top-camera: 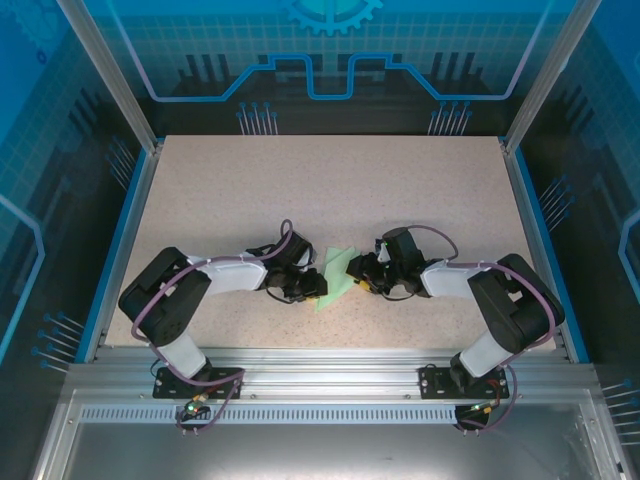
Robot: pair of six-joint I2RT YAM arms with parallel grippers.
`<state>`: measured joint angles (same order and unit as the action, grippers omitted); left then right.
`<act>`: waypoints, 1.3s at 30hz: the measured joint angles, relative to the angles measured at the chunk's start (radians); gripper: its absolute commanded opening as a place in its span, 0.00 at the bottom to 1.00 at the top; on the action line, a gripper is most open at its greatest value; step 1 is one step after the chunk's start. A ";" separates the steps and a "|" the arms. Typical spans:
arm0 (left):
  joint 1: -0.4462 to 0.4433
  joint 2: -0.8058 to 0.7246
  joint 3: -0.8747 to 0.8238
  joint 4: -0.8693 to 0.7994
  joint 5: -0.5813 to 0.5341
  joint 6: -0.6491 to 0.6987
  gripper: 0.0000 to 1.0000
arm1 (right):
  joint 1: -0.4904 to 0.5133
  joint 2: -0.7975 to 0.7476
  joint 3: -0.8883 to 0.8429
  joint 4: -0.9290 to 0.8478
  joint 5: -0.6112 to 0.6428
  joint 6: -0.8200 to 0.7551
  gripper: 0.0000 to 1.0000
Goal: Fold a paper plane with a square sheet of paper (pick it up from the middle)
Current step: Turn over the paper at the center of the table.
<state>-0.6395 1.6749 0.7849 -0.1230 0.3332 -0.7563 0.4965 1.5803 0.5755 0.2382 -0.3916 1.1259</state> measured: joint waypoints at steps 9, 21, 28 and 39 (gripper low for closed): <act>0.007 -0.050 0.000 -0.027 -0.023 0.015 0.38 | -0.003 -0.016 0.000 -0.070 0.022 -0.034 0.48; 0.008 -0.210 0.069 -0.113 -0.021 0.085 0.20 | -0.006 -0.066 0.000 -0.145 0.052 -0.055 0.50; 0.010 -0.117 0.153 -0.130 0.004 0.144 0.12 | 0.014 -0.062 0.000 -0.142 0.051 -0.053 0.51; 0.037 0.072 0.211 -0.135 -0.023 0.185 0.09 | 0.036 -0.035 0.000 -0.114 0.050 -0.021 0.52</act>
<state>-0.6029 1.7470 0.9958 -0.2581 0.3103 -0.5716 0.5323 1.5452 0.5758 0.1242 -0.3416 1.1053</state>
